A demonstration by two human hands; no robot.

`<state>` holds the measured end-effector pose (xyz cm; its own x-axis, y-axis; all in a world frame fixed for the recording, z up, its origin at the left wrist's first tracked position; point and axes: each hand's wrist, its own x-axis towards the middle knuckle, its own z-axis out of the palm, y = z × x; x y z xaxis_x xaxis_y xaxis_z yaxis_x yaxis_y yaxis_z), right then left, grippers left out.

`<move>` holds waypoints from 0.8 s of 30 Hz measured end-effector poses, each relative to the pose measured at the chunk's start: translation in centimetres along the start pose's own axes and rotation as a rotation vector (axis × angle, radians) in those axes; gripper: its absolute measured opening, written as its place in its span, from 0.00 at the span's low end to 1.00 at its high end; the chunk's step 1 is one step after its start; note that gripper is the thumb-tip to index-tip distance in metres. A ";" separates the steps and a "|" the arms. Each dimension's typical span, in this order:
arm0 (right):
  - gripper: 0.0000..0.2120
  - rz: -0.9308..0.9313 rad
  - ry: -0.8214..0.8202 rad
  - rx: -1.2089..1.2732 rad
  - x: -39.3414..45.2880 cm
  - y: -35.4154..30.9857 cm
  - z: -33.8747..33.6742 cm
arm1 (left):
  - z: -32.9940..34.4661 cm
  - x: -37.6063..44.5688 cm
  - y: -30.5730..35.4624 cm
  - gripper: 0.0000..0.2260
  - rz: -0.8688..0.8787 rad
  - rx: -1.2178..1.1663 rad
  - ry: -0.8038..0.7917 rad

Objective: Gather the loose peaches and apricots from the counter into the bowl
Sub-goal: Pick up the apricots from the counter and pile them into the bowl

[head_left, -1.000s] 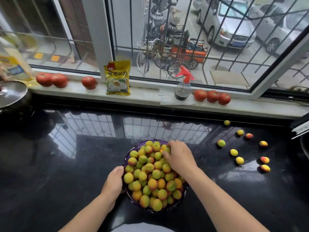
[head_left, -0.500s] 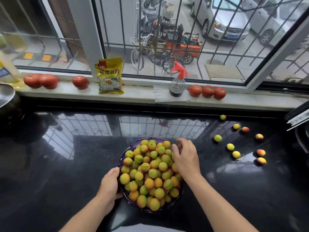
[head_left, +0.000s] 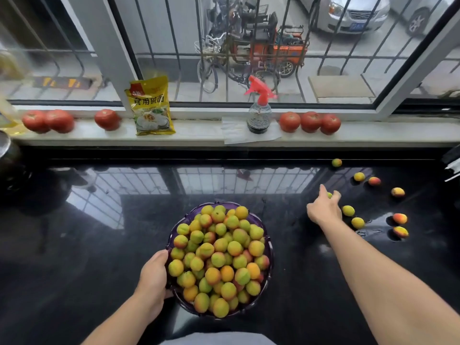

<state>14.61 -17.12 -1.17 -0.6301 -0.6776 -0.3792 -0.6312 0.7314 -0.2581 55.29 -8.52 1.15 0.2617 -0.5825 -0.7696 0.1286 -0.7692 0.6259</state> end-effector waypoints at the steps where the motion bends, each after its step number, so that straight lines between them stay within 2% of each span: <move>1: 0.34 0.016 -0.040 -0.022 0.8 0.0 0.0 | 0.0 0.1 0.0 0.14 -0.006 -0.011 0.008; 3: 0.31 0.024 -0.081 -0.064 1.7 0.2 0.3 | -0.1 0.3 0.0 0.14 -0.010 -0.021 0.011; 7: 0.17 -0.039 -0.012 -0.073 1.2 1.4 1.0 | -0.4 0.5 -0.1 0.14 -0.001 0.010 -0.008; 12: 0.08 -0.178 -0.009 0.008 -4.4 2.7 3.0 | -0.6 0.6 -0.3 0.15 0.016 0.040 -0.030; 16: 0.06 -0.211 -0.078 0.192 -11.9 3.8 5.8 | -0.9 0.4 -0.3 0.14 0.037 0.041 -0.054; 18: 0.08 -0.203 -0.074 0.296 -14.9 4.2 6.4 | -1.1 0.4 -0.4 0.14 0.046 0.055 -0.079; 22: 0.13 -0.205 -0.101 0.460 -19.0 3.9 5.2 | -1.6 0.6 -0.5 0.14 0.048 0.059 -0.119; 24: 0.11 -0.214 -0.102 0.571 -20.2 3.0 3.7 | -1.8 0.8 -0.5 0.15 0.048 0.062 -0.143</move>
<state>27.11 -0.96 2.47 -0.4522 -0.8237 -0.3423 -0.3791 0.5248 -0.7621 57.13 -8.09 0.45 0.1270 -0.6471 -0.7517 0.0585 -0.7517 0.6570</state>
